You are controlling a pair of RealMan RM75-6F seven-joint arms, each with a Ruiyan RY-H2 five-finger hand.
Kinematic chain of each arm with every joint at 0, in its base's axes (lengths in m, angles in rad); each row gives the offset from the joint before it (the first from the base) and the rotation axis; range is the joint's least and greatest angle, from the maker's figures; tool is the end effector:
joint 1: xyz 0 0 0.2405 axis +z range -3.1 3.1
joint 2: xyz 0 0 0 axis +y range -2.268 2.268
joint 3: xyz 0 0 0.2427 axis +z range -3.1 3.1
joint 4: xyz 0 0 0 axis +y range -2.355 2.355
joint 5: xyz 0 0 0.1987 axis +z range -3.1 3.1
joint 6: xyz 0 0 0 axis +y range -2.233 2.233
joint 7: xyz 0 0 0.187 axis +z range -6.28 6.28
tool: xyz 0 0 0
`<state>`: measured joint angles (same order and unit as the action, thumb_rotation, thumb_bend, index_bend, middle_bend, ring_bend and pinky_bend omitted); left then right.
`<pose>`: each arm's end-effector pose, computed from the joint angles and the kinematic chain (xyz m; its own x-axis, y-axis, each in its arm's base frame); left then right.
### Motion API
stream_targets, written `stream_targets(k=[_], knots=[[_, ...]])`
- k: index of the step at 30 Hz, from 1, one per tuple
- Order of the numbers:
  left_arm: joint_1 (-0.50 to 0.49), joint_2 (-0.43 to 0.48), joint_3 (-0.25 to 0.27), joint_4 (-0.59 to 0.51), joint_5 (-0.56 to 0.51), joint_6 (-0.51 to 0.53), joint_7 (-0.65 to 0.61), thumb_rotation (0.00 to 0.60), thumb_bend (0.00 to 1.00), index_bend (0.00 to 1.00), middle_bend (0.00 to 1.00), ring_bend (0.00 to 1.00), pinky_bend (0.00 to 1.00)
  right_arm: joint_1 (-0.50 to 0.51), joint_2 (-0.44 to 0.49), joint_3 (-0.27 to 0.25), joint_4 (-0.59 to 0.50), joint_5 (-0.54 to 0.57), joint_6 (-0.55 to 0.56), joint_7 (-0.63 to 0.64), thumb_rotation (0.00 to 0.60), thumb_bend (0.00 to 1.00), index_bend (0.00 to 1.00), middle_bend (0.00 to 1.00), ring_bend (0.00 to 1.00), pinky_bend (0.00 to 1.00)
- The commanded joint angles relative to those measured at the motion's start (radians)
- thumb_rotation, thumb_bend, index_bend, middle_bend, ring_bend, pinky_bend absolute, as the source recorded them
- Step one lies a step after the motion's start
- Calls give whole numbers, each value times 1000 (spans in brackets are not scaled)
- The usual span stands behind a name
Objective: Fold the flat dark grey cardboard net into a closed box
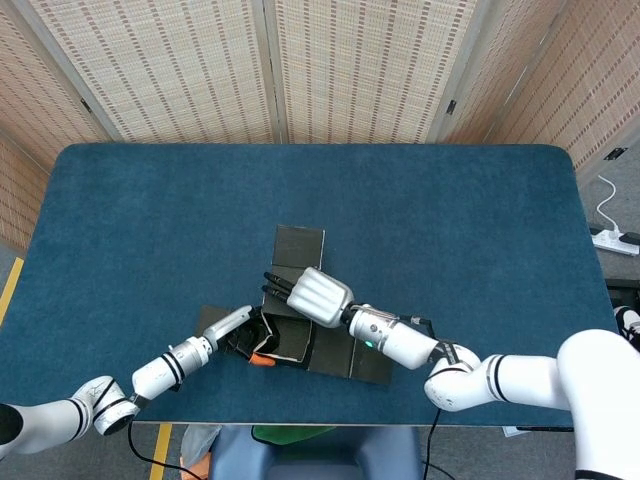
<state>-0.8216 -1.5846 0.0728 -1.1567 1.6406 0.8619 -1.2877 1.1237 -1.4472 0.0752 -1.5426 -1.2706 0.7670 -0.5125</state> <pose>-0.1564 0.3438 -0.0713 -0.3244 0.7738 0.5440 0.8658 0.0112 0.5003 -0.0078 -0.3599 -0.0431 0.7923 0.0391 0.6089 -0.3312 -0.8106 0.4830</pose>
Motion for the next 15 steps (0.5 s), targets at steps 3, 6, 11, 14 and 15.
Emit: stream_targets(k=[3, 6, 11, 14, 15], knots=[[7, 60, 0, -37, -11, 32, -51, 600, 174, 311, 266, 535, 761, -121, 161, -3, -138, -106, 147, 198, 600, 189, 0, 0, 628, 1000], [7, 100, 3, -50, -9, 49, -103, 600, 174, 312, 265, 535, 761, -195, 218, -14, -167, -202, 271, 314, 600, 190, 0, 0, 628, 1000], [2, 173, 7, -70, -3, 78, -310, 600, 175, 312, 265, 535, 761, -325, 269, -34, -154, -314, 489, 495, 600, 190, 0, 0, 640, 1000], [-4, 222, 15, -70, 18, 112, -458, 600, 175, 312, 263, 535, 761, -402, 265, -40, -120, -354, 613, 618, 600, 190, 0, 0, 654, 1000], [-6, 233, 17, -70, 22, 119, -503, 600, 174, 312, 263, 535, 761, -419, 261, -44, -107, -365, 637, 653, 600, 189, 0, 0, 660, 1000]])
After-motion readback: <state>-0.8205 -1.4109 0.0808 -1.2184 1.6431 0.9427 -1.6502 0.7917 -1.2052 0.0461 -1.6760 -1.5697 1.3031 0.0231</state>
